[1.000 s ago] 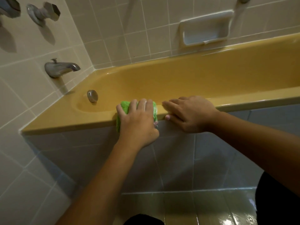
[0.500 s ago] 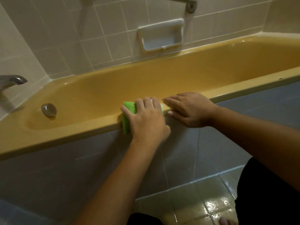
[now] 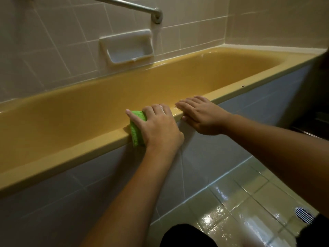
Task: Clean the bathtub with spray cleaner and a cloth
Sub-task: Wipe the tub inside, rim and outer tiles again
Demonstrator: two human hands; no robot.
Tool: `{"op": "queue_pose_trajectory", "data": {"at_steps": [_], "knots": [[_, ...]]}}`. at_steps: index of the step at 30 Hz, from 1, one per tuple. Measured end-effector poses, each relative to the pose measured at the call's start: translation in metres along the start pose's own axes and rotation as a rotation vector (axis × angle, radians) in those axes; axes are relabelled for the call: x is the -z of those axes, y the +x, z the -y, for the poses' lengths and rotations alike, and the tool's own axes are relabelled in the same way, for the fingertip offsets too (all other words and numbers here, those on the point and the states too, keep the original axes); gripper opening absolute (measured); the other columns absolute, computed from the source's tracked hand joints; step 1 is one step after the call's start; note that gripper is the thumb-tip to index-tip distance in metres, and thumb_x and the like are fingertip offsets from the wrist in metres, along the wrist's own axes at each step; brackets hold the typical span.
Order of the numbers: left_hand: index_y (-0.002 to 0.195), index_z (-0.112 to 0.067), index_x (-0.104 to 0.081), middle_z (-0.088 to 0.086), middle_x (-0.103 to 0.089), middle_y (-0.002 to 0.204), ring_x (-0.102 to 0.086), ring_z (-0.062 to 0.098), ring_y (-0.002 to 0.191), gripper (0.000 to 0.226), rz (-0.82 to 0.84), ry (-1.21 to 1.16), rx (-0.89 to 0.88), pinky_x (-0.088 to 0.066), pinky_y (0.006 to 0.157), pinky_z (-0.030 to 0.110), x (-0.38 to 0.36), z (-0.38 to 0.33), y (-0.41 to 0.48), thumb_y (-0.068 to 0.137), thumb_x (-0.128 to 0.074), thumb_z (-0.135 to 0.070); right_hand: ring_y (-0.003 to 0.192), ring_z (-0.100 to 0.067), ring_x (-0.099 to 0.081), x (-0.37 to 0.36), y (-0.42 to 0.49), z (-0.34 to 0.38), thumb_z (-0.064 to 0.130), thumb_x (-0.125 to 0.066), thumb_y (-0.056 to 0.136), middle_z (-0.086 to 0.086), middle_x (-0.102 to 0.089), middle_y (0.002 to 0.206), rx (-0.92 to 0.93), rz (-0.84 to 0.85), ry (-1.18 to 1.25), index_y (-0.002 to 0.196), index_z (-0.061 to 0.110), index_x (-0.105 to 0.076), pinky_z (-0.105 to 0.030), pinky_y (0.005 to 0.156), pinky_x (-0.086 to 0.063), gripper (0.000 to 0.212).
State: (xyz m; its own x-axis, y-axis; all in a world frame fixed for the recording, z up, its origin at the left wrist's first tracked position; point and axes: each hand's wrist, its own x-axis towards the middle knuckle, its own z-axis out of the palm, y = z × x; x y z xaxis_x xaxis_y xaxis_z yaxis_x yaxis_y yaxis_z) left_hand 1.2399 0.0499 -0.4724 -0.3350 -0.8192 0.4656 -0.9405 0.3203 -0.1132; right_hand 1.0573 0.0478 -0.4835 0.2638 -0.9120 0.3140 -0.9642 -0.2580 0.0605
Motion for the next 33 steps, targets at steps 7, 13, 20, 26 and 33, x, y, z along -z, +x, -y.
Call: {"op": "queue_pose_trajectory", "data": {"at_steps": [7,13,20,26,33], "knots": [[0.146,-0.008,-0.041,0.016,-0.051,0.137,-0.044,0.039,0.128,0.085,-0.004,-0.012,-0.015,-0.011,0.111,0.081,-0.004,-0.035,0.017,0.078,-0.065,-0.053,0.148,-0.029,-0.037,-0.006,-0.013,-0.037,0.050,-0.017,0.104,-0.010,-0.045,0.158,-0.063,-0.020,0.046,0.157,0.011,-0.039,-0.050,0.124,-0.021,0.069],[0.146,-0.008,-0.041,0.015,-0.050,0.138,-0.044,0.038,0.129,0.084,0.005,-0.004,-0.027,-0.011,0.111,0.080,-0.007,-0.070,0.032,0.079,-0.063,-0.052,0.151,-0.026,-0.033,-0.015,-0.022,-0.080,0.052,-0.017,0.106,-0.007,-0.042,0.160,-0.072,-0.056,0.070,0.158,0.016,-0.036,-0.048,0.126,-0.017,0.066],[0.143,-0.010,-0.042,0.012,-0.051,0.137,-0.046,0.035,0.127,0.078,0.011,0.032,-0.053,-0.015,0.112,0.079,-0.012,-0.121,0.054,0.079,-0.061,-0.050,0.151,-0.028,-0.032,-0.024,-0.041,-0.145,0.049,-0.021,0.107,-0.006,-0.043,0.160,-0.082,-0.132,0.076,0.158,0.017,-0.036,-0.050,0.126,-0.016,0.062],[0.141,-0.011,-0.044,0.010,-0.053,0.136,-0.048,0.033,0.127,0.071,-0.002,0.055,-0.060,-0.018,0.113,0.077,-0.019,-0.174,0.075,0.081,-0.059,-0.046,0.150,-0.025,-0.033,-0.034,-0.051,-0.198,0.046,-0.025,0.108,-0.003,-0.045,0.158,-0.039,-0.205,0.106,0.156,0.020,-0.038,-0.048,0.126,-0.016,0.057],[0.136,-0.014,-0.045,0.007,-0.054,0.133,-0.049,0.031,0.124,0.065,0.006,0.109,-0.087,-0.023,0.112,0.075,-0.025,-0.245,0.105,0.082,-0.060,-0.048,0.147,-0.027,-0.038,-0.043,-0.071,-0.276,0.043,-0.028,0.108,-0.003,-0.050,0.153,-0.045,-0.310,0.149,0.152,0.018,-0.044,-0.048,0.125,-0.017,0.054]]}}
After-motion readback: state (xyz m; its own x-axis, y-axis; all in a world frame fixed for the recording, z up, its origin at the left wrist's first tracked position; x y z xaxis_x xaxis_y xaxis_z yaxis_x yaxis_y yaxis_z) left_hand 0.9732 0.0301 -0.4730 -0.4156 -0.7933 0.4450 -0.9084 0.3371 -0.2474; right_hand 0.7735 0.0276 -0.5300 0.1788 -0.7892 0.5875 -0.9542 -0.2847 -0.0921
